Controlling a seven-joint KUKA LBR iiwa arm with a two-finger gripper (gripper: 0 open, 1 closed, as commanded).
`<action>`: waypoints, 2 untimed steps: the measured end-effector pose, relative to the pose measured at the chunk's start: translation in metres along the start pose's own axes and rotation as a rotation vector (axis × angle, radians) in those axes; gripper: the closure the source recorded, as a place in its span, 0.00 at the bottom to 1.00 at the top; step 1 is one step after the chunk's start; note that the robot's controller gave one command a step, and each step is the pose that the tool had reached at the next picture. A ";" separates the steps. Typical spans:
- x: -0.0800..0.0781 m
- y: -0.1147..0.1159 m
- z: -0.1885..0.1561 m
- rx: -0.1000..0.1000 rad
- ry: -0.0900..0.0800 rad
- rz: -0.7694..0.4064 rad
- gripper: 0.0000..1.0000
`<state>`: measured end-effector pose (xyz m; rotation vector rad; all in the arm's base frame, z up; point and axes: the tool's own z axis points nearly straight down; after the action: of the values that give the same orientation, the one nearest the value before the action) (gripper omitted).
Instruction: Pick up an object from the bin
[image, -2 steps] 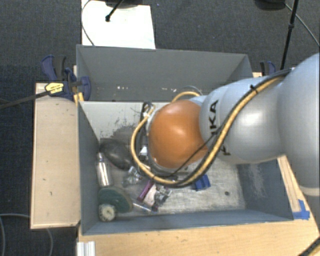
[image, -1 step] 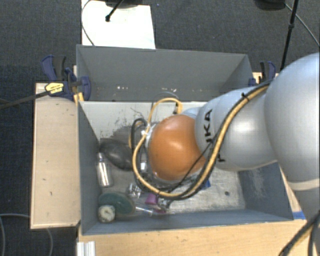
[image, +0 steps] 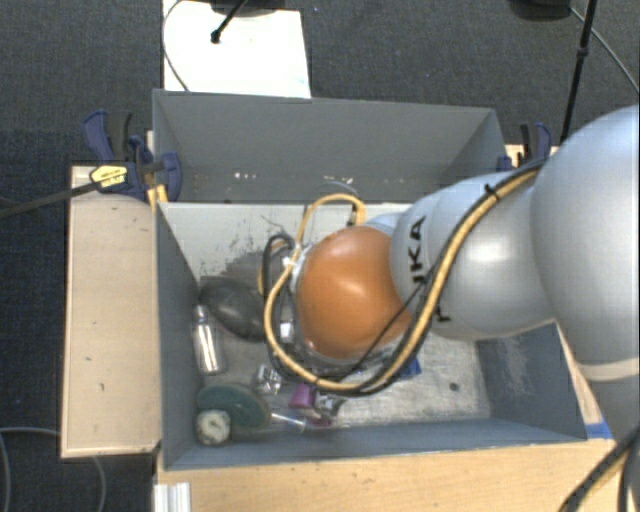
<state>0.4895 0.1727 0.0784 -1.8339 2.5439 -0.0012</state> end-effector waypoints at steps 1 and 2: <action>0.006 -0.001 0.000 -0.006 0.020 0.003 1.00; 0.004 -0.002 -0.073 0.002 -0.002 0.011 1.00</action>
Offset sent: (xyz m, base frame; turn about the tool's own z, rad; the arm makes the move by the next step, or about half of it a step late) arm 0.0000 0.0000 0.0000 0.0000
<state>0.4900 0.1675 0.1509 -1.8188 2.5520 -0.0018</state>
